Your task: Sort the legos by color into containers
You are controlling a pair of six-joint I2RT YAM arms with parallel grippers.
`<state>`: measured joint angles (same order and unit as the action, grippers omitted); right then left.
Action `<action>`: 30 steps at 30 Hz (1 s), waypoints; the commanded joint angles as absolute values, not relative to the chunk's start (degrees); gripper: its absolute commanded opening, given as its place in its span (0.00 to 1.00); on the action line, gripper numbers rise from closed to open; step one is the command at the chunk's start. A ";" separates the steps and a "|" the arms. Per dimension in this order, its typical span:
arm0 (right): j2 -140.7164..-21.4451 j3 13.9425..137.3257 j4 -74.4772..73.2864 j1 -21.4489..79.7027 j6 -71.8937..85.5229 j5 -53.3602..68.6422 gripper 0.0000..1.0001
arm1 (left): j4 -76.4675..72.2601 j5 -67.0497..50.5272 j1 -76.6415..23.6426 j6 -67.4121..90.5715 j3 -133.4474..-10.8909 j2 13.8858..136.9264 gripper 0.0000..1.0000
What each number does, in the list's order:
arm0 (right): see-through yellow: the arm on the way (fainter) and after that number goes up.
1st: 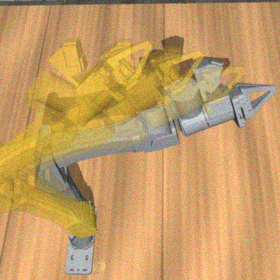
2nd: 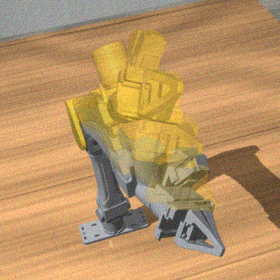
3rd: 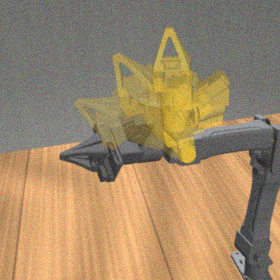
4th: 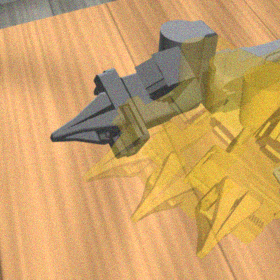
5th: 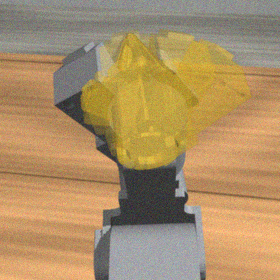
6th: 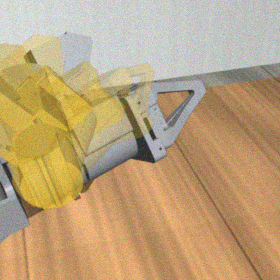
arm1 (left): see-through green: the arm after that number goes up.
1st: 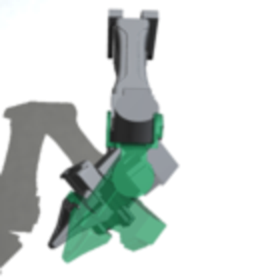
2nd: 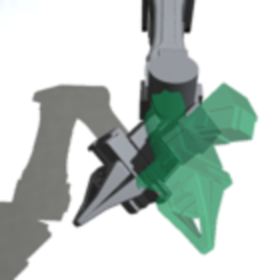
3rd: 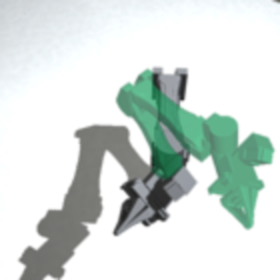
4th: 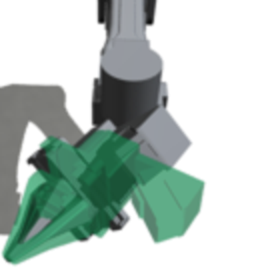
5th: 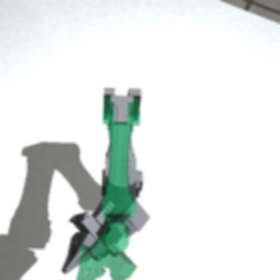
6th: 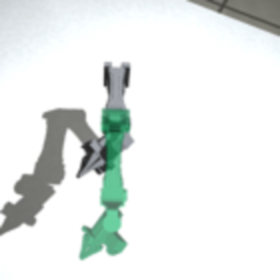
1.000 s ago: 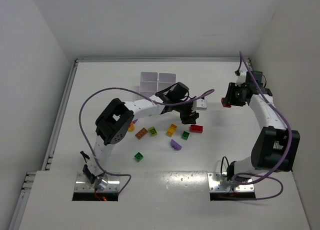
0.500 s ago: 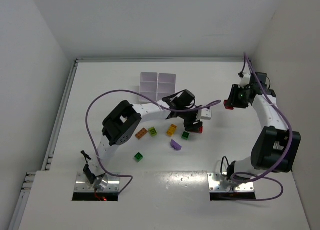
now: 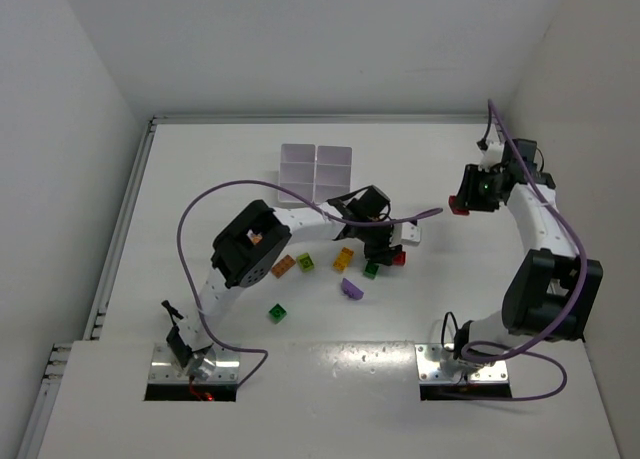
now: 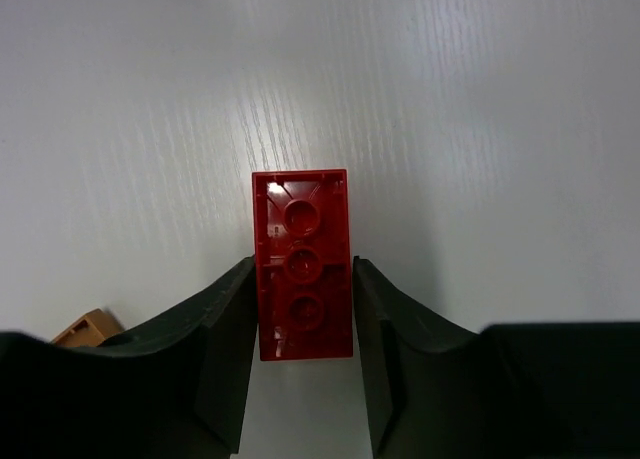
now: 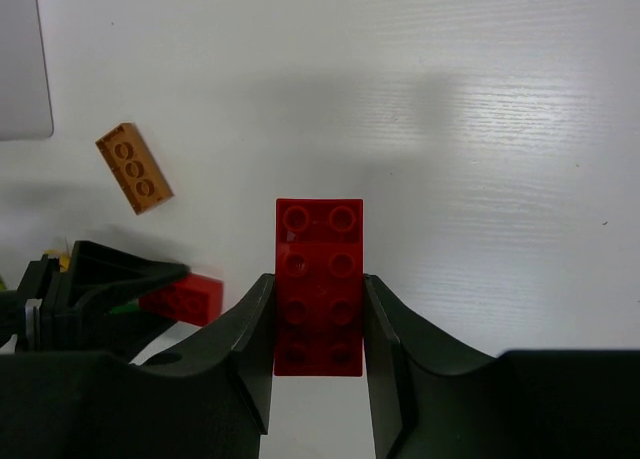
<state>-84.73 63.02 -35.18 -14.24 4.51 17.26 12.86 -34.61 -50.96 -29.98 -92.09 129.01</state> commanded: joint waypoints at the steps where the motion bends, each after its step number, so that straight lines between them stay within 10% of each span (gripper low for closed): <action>1: -84.90 65.92 -35.42 -14.59 2.90 18.28 0.00 | 12.30 -34.72 -51.42 -31.64 -93.69 129.46 0.43; 6: -86.04 66.97 -35.42 -13.80 1.85 20.73 0.00 | 11.52 -34.61 -49.84 -27.87 -93.16 127.27 0.09; 10: -87.19 67.59 -34.64 -10.82 0.62 25.04 0.00 | 10.03 -39.28 -45.27 -18.21 -92.64 121.74 0.01; 19: -90.70 76.10 -27.88 1.31 4.65 28.21 0.00 | 15.87 -30.34 -34.11 -4.48 -90.60 99.77 0.00; 30: -101.34 91.58 -25.49 7.21 9.40 28.83 0.00 | 22.49 -21.88 -19.42 -15.99 -92.02 102.73 0.11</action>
